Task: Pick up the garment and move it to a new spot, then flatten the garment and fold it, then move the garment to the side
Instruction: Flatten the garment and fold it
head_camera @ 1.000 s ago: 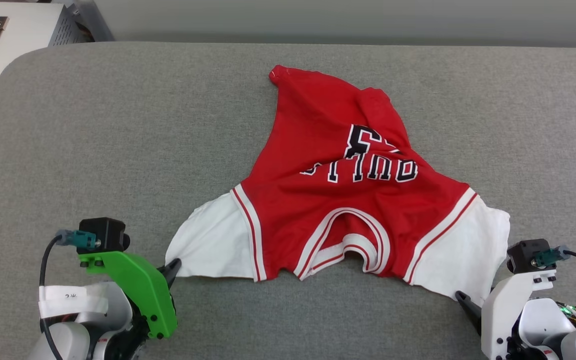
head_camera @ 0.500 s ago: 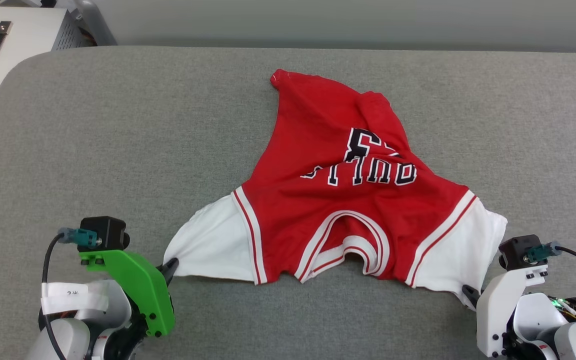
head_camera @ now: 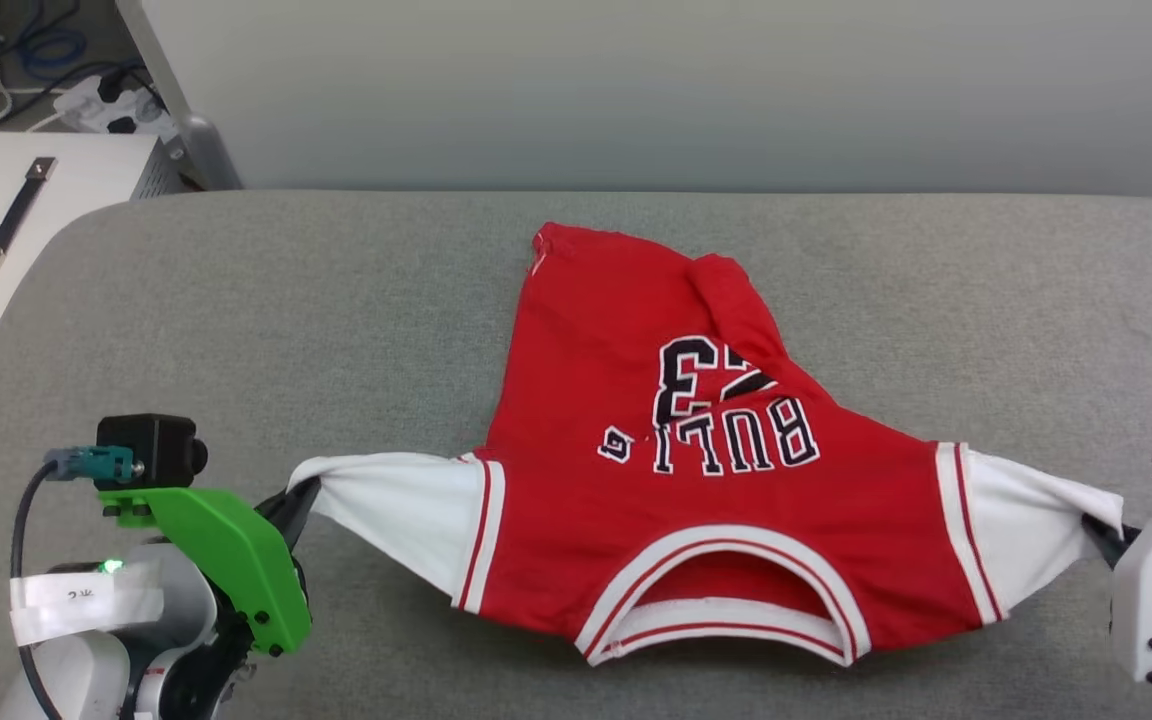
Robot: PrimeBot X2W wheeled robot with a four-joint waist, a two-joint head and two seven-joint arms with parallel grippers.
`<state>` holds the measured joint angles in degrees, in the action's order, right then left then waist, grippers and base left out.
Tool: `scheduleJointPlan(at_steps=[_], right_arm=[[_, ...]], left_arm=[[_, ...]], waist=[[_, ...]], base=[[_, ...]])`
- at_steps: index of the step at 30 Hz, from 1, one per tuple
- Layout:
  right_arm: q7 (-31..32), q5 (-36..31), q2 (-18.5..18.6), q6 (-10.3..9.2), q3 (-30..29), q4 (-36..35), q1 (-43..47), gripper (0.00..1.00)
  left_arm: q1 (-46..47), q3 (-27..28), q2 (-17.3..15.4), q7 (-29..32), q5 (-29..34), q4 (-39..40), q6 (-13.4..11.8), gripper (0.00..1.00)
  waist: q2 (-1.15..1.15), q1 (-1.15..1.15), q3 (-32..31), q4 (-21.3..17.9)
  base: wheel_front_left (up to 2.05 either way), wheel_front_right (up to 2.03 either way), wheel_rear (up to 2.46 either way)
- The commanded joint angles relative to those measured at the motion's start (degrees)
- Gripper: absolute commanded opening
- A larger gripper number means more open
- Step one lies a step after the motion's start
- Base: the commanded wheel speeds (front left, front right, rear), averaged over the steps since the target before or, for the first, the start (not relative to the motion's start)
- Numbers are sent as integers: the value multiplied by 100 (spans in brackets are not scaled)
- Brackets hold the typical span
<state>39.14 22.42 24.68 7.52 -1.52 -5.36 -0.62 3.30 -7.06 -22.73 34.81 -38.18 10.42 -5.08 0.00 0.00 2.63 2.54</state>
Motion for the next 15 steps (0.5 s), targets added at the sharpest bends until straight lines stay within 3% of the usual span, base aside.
scheduleJointPlan(at_steps=[1,15], right_arm=[[38,88,87,-3,-44,-122,-12,0],[83,646,819,-3,-525,-1042,-1235,0]], left_arm=[[-5,58,-73,-41,-28,79,41,0],[894,344,-346,-196,130,1152,42,0]], waist=[[0,0,-213,-111],[0,0,-390,-328]], base=[[0,0,0],[0,0,0]])
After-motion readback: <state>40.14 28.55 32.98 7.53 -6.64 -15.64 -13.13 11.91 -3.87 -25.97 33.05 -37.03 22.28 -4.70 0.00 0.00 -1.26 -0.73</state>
